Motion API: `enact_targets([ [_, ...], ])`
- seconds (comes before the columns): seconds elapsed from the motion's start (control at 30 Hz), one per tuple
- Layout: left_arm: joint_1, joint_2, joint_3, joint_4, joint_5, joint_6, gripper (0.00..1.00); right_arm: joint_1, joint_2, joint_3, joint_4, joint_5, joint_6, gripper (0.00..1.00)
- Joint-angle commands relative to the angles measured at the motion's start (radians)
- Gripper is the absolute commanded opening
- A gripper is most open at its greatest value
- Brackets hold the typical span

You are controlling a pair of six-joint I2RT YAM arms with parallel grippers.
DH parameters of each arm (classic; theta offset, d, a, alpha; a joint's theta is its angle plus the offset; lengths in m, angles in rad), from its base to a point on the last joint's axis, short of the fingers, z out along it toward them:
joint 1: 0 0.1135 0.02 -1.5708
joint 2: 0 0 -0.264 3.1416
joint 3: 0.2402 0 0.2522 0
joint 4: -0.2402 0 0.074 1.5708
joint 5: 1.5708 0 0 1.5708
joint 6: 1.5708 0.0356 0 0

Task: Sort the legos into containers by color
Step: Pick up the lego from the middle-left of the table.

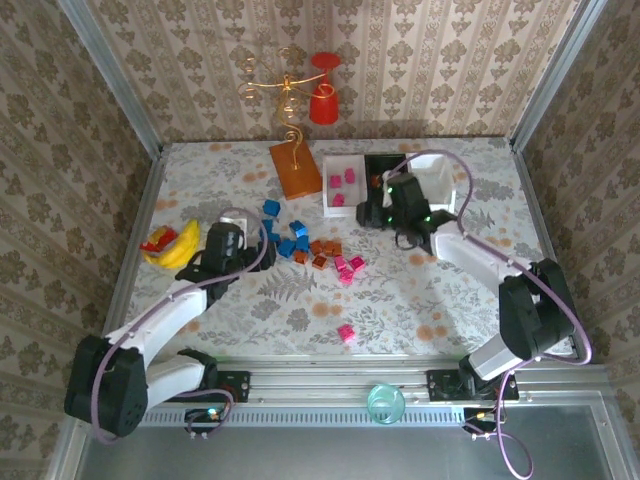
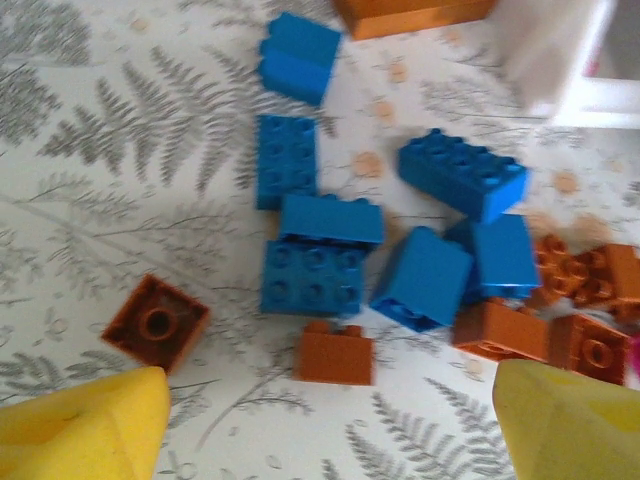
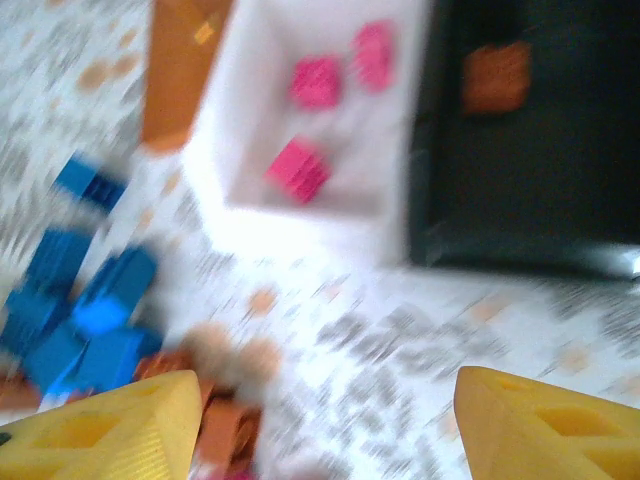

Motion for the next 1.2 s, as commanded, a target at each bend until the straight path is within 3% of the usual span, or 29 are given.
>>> enact_targets([
  [0.0,0.031,0.071,0.055,-0.059,0.082,-0.007,0.81,0.04,-0.026,-0.072,0.005,0.009,-0.022,0.71],
  [0.2,0.009,0.219,0.116,-0.07,0.13,0.031,0.77,0.042,-0.029,-0.108,0.019,0.028,0.01,0.72],
  [0.47,-0.013,0.392,0.204,-0.09,0.06,0.05,0.62,0.042,-0.014,-0.108,0.037,-0.001,0.028,0.73],
  [0.77,-0.038,0.504,0.254,-0.081,0.054,0.049,0.51,0.041,-0.023,-0.121,0.022,0.012,0.017,0.74],
  [0.97,-0.064,0.483,0.265,-0.111,0.017,0.044,0.39,0.041,-0.024,-0.123,0.018,0.015,0.016,0.74],
  [1.17,-0.191,0.253,0.268,-0.113,-0.065,0.015,0.33,0.034,-0.055,-0.134,0.008,0.053,0.002,0.74],
])
